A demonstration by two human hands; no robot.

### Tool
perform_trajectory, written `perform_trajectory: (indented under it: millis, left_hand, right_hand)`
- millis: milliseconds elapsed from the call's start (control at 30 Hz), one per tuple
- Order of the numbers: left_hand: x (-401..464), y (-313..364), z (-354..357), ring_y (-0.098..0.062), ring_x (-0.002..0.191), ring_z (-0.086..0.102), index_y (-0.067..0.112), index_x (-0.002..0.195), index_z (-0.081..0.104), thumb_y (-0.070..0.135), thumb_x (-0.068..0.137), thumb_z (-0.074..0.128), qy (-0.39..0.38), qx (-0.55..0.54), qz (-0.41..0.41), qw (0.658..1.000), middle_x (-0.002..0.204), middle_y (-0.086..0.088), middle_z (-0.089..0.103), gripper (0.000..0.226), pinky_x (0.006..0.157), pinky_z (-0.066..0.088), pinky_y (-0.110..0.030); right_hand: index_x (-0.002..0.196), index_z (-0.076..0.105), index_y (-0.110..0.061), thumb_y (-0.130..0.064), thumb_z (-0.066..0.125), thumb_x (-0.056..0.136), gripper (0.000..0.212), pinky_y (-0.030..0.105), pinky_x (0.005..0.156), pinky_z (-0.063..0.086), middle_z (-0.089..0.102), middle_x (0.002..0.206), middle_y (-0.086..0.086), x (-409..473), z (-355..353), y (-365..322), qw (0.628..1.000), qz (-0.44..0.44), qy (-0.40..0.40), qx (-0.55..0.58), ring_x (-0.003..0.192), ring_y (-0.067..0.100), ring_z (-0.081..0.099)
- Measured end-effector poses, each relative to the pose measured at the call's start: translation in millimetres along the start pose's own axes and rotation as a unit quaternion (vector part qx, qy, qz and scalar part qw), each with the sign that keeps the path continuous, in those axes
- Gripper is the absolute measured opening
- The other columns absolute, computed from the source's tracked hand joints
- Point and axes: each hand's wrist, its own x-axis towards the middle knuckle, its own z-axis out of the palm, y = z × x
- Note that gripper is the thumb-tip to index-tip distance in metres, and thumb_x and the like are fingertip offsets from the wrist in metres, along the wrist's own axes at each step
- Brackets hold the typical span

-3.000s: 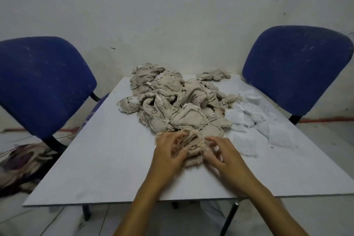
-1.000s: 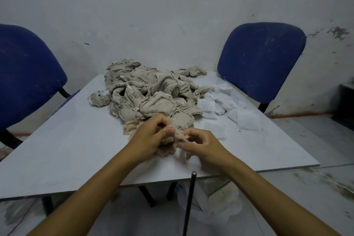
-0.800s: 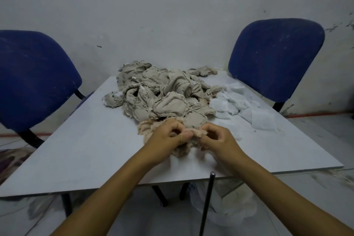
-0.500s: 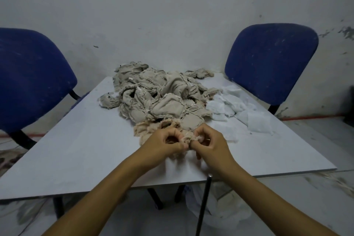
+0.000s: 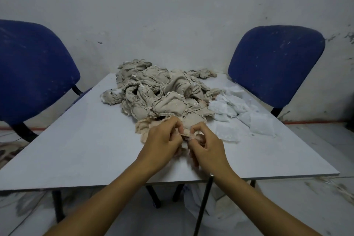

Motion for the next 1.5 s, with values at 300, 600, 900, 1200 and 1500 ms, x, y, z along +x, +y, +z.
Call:
perform_trajectory:
  millis: [300,600,900,1200,1500]
  left_hand:
    - [-3.5,-0.3,-4.8,-0.008,0.055,0.043,0.025,0.083,0.054,-0.001,0.080,0.058,-0.014,0.056,0.047,0.997,0.062,0.006,0.049,0.026,0.051,0.031,-0.018]
    - [-6.8,-2.7,-2.6,-0.007,0.056,0.044,0.022,0.086,0.053,0.001,0.082,0.055,-0.035,0.061,0.034,0.997,0.060,0.006,0.044,0.021,0.054,0.035,-0.025]
    - [-0.9,-3.1,-1.6,-0.012,0.082,0.061,0.020,0.090,0.059,0.015,0.094,0.063,-0.078,-0.084,-0.057,0.992,0.095,-0.008,0.059,0.008,0.073,0.051,-0.023]
    - [-0.5,-0.5,3.7,-0.019,0.060,0.067,0.010,0.099,0.059,0.007,0.095,0.062,-0.036,-0.271,-0.219,0.937,0.071,-0.003,0.071,0.007,0.055,0.057,-0.034]
    - [6.6,-7.1,-12.0,-0.020,0.090,0.069,0.015,0.091,0.077,-0.008,0.090,0.055,-0.126,-0.328,-0.169,0.921,0.092,-0.005,0.074,0.032,0.072,0.056,-0.026]
  right_hand:
    - [0.083,0.054,-0.034,-0.011,0.055,0.093,0.026,0.024,0.038,0.040,0.060,0.053,0.004,-1.6,6.5,-5.0,0.992,0.066,-0.002,0.108,0.039,0.017,0.051]
    - [0.084,0.053,-0.031,-0.008,0.052,0.094,0.024,0.024,0.038,0.038,0.056,0.052,0.003,-1.3,2.0,-3.1,0.990,0.064,-0.038,0.123,0.040,0.019,0.049]
    - [0.084,0.050,-0.026,-0.011,0.060,0.095,0.021,0.021,0.037,0.033,0.058,0.055,0.005,2.6,-10.3,1.3,0.982,0.074,-0.058,0.162,0.040,0.016,0.044]
    - [0.081,0.047,-0.031,-0.014,0.064,0.090,0.026,0.034,0.055,0.045,0.059,0.066,-0.004,1.7,-11.3,8.2,0.993,-0.064,-0.055,-0.077,0.057,0.015,0.055]
    - [0.114,0.062,-0.026,-0.015,0.067,0.093,0.024,0.012,0.077,0.043,0.062,0.104,-0.006,13.1,-28.4,20.3,0.983,-0.079,-0.050,-0.155,0.089,0.007,0.057]
